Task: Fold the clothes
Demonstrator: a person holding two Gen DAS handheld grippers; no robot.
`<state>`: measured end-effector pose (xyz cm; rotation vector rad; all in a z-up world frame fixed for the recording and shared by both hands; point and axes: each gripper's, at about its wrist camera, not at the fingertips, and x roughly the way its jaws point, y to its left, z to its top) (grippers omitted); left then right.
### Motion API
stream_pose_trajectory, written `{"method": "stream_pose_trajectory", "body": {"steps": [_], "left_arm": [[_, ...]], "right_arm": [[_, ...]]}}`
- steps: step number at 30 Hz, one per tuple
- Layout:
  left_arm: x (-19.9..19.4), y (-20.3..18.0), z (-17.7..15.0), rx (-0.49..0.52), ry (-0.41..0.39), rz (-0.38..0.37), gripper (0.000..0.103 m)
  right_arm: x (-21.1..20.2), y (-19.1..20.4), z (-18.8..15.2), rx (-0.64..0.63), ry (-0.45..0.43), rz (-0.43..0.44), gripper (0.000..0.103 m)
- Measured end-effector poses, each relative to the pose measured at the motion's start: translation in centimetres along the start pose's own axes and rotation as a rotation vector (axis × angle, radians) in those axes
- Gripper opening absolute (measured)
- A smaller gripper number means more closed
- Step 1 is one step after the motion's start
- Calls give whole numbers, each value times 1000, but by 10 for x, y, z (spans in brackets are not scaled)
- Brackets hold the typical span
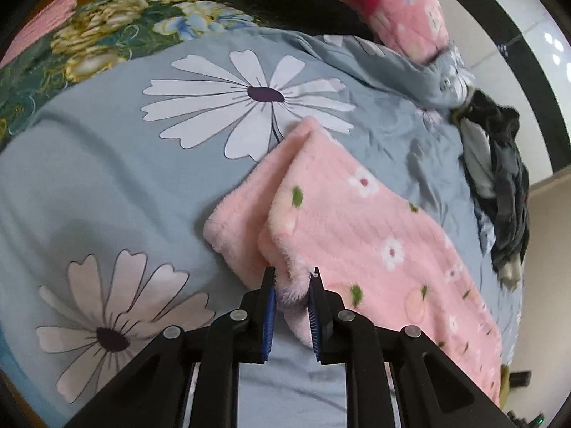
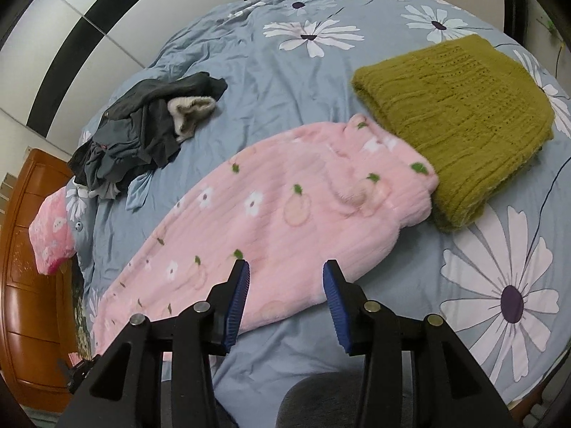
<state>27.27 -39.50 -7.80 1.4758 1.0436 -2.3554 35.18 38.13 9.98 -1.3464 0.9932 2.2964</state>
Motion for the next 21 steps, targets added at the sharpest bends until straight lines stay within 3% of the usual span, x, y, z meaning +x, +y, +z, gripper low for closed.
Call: {"method": "stream_pose_trajectory", "body": {"steps": [3, 6, 11, 13, 17, 21], "left_arm": [[0, 1, 5, -4, -29, -4, 10], [-12, -20, 21, 90, -82, 11, 9], [-68, -46, 51, 240, -250, -70, 9], [-56, -35, 51, 249, -223, -13, 9], [5, 6, 43, 167, -63, 126, 9], [14, 28, 39, 32, -59, 76, 13]], "right_arm": [[0, 3, -3, 0, 3, -4, 44], [-1, 6, -4, -3, 3, -16, 44], [-5, 12, -1, -14, -11, -20, 44], [-4, 13, -3, -20, -12, -19, 44], [10, 8, -7, -15, 28, -41, 44], [18, 1, -6, -4, 44, -53, 44]]}}
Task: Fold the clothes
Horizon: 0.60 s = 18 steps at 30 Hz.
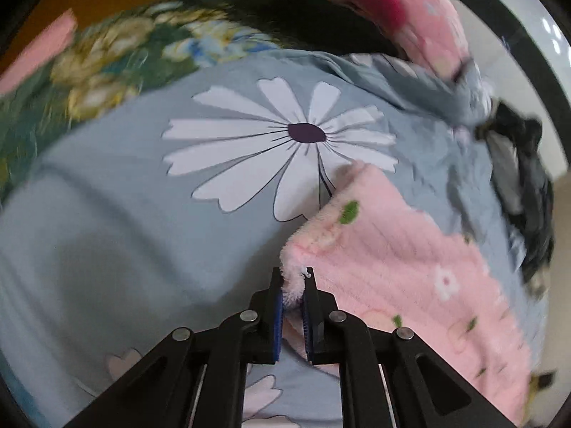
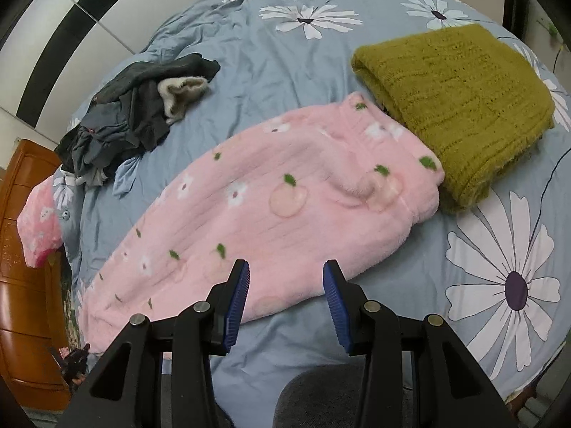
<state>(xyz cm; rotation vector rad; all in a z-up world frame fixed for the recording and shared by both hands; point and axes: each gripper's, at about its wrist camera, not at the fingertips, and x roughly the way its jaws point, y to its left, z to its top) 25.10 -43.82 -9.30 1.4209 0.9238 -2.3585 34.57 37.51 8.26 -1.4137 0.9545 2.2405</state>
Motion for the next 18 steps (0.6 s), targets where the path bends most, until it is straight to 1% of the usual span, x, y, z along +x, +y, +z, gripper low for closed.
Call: {"method": "stream_pose_trajectory", "body": {"steps": [2, 4, 5, 6, 8, 11, 15, 17, 18], "left_arm": [[-1, 0, -1, -16, 11, -19, 15], [-7, 2, -3, -30, 8, -22, 25], [-11, 4, -6, -46, 2, -25, 38], [-14, 9, -10, -74, -8, -35, 47], [-17, 24, -22, -172, -12, -88, 52], [-7, 41, -33, -295, 14, -146, 53], [2, 52, -42, -426, -18, -229, 53], [5, 54, -44, -486, -37, -272, 51], [5, 52, -43, -488, -39, -267, 46]], "right_arm": [[3, -4, 1, 16, 1, 0, 44], [5, -8, 1, 27, 3, 4, 44], [6, -9, 0, 31, 4, 6, 44], [8, -10, 0, 35, 5, 8, 44], [10, -14, -2, 40, 8, 9, 44], [14, -21, -4, 59, 14, 14, 44], [12, -28, -4, 72, 8, 20, 44], [11, -35, -5, 87, -2, 33, 44], [11, -40, -7, 106, -10, 43, 48]]}}
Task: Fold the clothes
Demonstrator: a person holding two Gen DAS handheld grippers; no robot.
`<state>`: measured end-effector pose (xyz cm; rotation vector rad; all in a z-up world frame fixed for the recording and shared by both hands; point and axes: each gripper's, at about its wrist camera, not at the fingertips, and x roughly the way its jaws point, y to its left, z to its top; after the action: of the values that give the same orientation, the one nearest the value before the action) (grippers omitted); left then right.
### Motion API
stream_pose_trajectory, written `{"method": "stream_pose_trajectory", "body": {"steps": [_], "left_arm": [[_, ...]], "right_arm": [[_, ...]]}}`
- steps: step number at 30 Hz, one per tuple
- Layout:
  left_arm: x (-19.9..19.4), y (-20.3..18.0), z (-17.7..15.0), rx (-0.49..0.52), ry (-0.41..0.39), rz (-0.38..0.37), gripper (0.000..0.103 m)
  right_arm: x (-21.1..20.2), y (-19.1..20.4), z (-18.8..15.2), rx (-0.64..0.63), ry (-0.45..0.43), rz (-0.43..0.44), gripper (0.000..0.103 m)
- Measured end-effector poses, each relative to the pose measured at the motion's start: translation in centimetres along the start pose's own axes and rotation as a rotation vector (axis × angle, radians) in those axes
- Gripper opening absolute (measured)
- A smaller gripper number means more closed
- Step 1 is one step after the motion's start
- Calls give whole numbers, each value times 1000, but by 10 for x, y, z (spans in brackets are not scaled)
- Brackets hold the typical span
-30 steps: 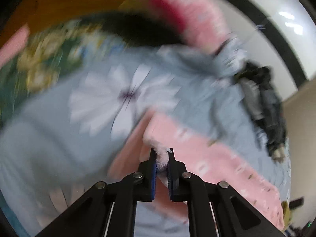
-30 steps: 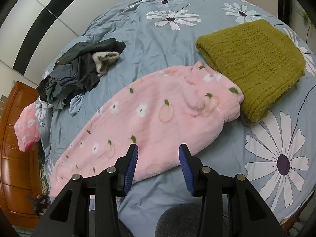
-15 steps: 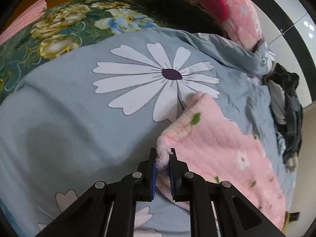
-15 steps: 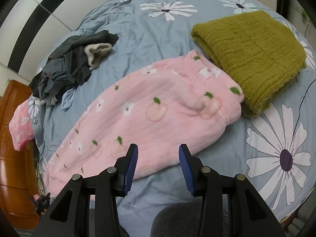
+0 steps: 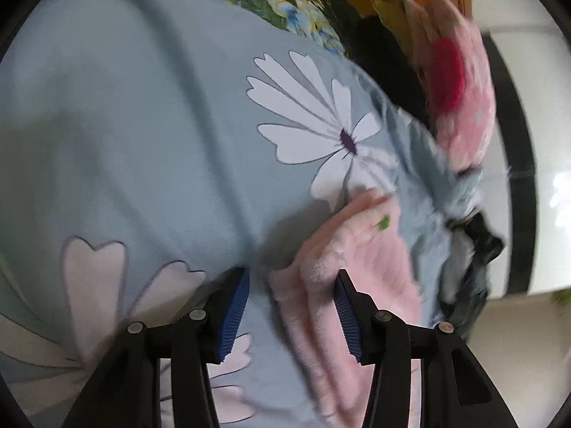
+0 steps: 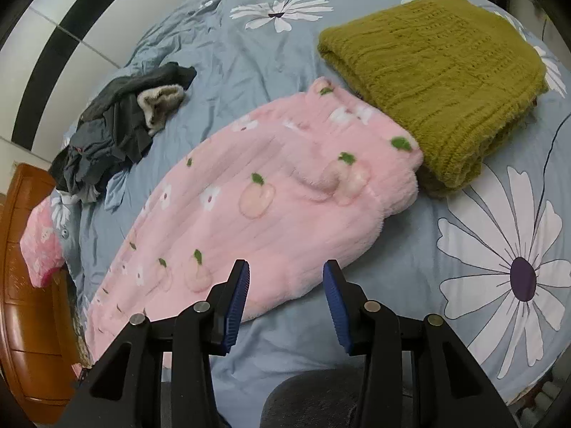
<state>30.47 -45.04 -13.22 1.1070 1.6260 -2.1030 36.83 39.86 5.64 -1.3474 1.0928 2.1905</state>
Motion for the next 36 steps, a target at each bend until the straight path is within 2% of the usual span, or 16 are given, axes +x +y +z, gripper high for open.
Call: {"method": "stream_pose_trajectory", "body": {"steps": [1, 2, 4, 7, 11, 14, 17, 20, 25, 29, 33, 36], "left_arm": [[1, -2, 0, -2, -3, 4, 36], [3, -3, -1, -5, -7, 8, 18], [0, -11, 1, 7, -34, 22, 14], [-14, -24, 10, 9, -98, 6, 12], [-11, -33, 23, 29, -94, 132, 9], [-13, -40, 18, 28, -91, 163, 9], [-29, -81, 7, 154, -126, 149, 9], [-50, -148, -16, 349, -170, 71, 9], [-74, -268, -91, 662, -167, -90, 9], [-54, -342, -175, 823, -40, -202, 9], [-13, -376, -274, 991, 111, -205, 9], [19, -381, -332, 1065, 191, -169, 9]], "right_arm": [[0, -6, -1, 26, -8, 13, 52], [0, -13, -2, 54, -15, 28, 53], [3, -28, -3, 121, -21, 59, 54], [6, -51, -3, 222, -25, 88, 56], [10, -70, 1, 312, -49, 118, 56], [14, -83, 4, 381, -62, 141, 56], [16, -89, 3, 411, -67, 160, 56], [16, -90, 3, 404, -67, 182, 56], [12, -82, 5, 338, -72, 224, 56], [8, -77, 5, 289, -79, 269, 56], [5, -77, 5, 259, -90, 302, 56], [4, -80, 6, 247, -82, 319, 56]]}}
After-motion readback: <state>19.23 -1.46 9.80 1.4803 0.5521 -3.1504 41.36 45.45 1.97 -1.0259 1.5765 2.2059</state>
